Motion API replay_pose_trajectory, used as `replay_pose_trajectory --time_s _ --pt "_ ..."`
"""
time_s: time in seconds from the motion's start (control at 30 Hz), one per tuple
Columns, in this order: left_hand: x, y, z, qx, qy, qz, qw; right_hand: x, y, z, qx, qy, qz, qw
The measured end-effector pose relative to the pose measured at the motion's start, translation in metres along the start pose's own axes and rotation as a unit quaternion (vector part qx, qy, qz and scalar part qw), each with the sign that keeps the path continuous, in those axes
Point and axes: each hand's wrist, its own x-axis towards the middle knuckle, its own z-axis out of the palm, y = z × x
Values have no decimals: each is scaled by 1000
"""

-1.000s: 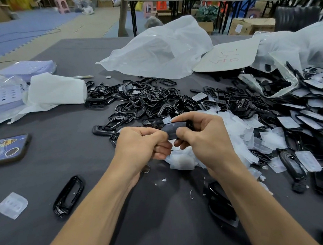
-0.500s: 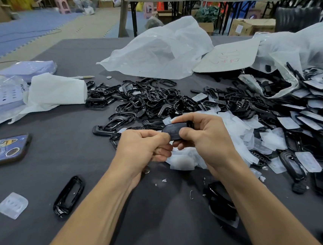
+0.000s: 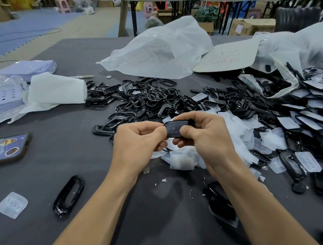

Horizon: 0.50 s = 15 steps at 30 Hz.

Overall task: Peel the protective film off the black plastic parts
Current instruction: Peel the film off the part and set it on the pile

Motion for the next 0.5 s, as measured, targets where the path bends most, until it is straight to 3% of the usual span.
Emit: replay_pose_trajectory --time_s 0.33,0.5 --pt "0 0 -1 80 53 50 994 -3 0 4 -24 0 5 1000" --pt "3 -1 0 1 20 3 1000 -4 -4 5 -10 8 18 1000"
